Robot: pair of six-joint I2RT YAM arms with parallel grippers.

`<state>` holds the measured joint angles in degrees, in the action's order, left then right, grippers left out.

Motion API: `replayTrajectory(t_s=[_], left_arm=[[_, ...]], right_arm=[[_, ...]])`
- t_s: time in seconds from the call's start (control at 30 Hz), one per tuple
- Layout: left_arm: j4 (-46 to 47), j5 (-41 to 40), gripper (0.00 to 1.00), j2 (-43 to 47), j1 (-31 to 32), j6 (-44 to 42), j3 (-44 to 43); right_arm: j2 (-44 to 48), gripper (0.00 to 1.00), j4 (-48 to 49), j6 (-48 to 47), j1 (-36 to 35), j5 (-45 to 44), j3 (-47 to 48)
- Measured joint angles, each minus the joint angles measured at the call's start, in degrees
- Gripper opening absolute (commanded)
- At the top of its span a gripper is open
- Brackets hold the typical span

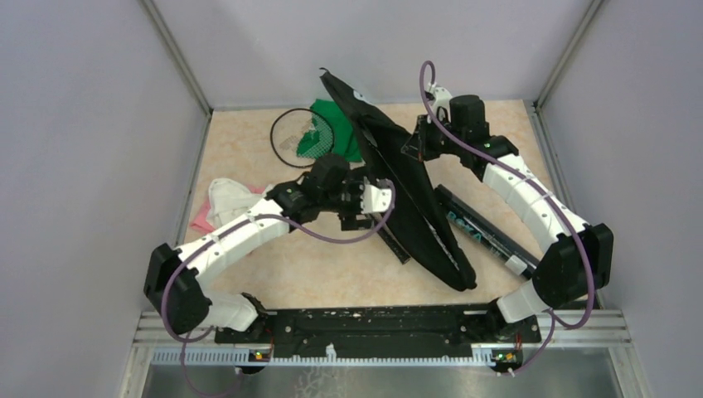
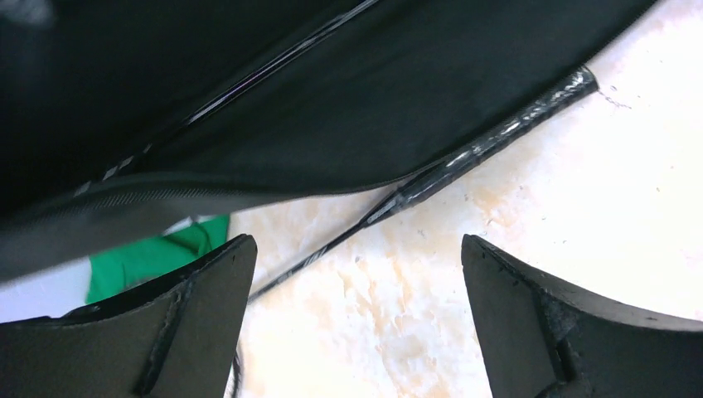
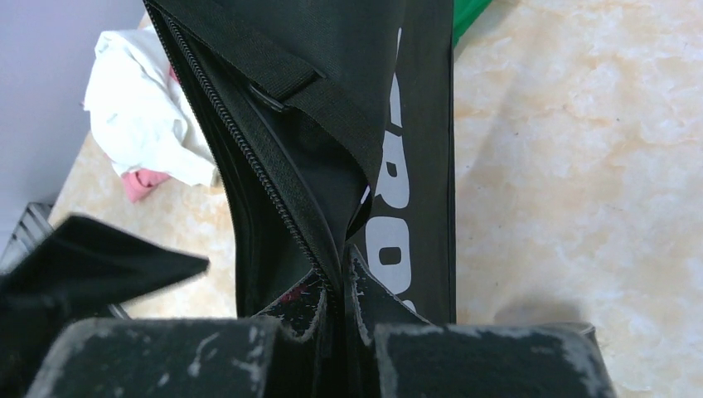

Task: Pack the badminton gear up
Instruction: Adjust the racket in the racket bag, then pick up the racket from the center of the board.

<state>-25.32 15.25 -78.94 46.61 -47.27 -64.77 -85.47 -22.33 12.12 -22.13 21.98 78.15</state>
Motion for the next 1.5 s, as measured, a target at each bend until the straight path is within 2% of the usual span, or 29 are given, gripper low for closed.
replayTrajectory(t_s=[0.1,0.27,0.5,0.57,0.8,0.97,1.1,1.33,1.5], left_arm=[[0.1,2.3,0.99,2.2,-5.3,4.7,-0.1],[2.4,0.9,0.99,2.1,-12.4,15.3,0.0],[6.5,-1.6,0.95,-5.0,-23.8,34.3,0.0],[7.4,-1.8,0.94,-7.5,-25.3,38.8,0.0],[12.0,-0.9,0.92,-16.0,-25.7,54.4,0.0],[14.3,-1.1,0.91,-22.0,-26.3,62.5,0.0],[15.0,-1.2,0.91,-25.7,-26.6,66.4,-0.6],[15.0,-1.7,0.89,-30.9,-26.7,70.0,-6.6],[14.5,-3.5,0.80,-32.8,-26.7,70.2,-8.6]], right_arm=[[0.0,0.00,0.2,2.6,0.0,-0.3,0.0],[-0.2,0.00,1.0,6.4,0.0,-1.4,0.0],[-1.6,0.00,3.4,9.7,0.0,-2.0,-0.1],[-1.7,0.00,3.7,10.2,0.0,-2.0,-0.2],[-1.7,0.00,6.2,10.7,0.0,-0.7,-1.2],[-1.7,0.00,7.0,10.6,0.0,0.3,-2.2],[-1.7,0.00,7.5,10.4,0.0,0.4,-3.6],[-0.9,0.00,7.8,9.3,0.0,0.6,-5.2],[0.3,0.00,7.8,8.8,0.0,0.7,-5.5]])
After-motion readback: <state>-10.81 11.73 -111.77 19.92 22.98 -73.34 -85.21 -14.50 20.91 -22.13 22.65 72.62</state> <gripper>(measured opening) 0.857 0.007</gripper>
